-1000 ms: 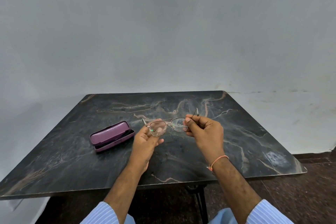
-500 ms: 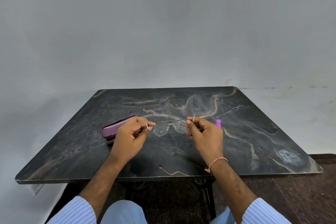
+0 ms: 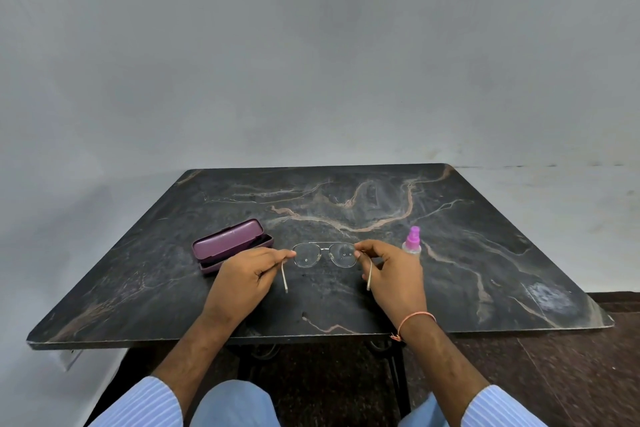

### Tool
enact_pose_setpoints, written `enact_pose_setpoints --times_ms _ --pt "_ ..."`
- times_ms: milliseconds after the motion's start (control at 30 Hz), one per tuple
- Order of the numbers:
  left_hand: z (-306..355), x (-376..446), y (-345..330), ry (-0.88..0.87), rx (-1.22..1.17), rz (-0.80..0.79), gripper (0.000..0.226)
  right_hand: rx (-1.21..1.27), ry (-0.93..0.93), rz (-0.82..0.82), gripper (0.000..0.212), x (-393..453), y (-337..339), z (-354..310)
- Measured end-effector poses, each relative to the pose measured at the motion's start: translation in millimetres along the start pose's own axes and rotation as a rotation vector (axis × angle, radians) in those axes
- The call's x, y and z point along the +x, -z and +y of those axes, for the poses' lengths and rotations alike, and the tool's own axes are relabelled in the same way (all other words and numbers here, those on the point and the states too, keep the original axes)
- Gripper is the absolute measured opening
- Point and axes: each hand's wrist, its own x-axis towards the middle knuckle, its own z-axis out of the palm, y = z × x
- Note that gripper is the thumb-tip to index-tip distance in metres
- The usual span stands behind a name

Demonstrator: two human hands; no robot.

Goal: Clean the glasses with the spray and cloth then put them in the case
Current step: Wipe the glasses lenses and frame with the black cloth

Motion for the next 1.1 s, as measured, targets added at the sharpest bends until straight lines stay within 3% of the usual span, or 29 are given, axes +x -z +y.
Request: enact_pose_setpoints --times_ms 367,767,1100 --pt "-11.1 -4.2 -8.4 -0.045 0.127 -0.044 0.038 0.073 -0.057 -0.1 0.018 10.5 -10.2 20.0" --pt "-12.3 -7.6 -9.0 -0.068 0.18 -0.097 0.042 0.05 -0.04 -0.18 0.047 4.8 -2.1 17.7" --pt "-11.1 -6.5 -9.0 -0.071 0.198 -0.095 0.039 0.039 -0.076 -0.251 0.05 0.9 9.9 13.3"
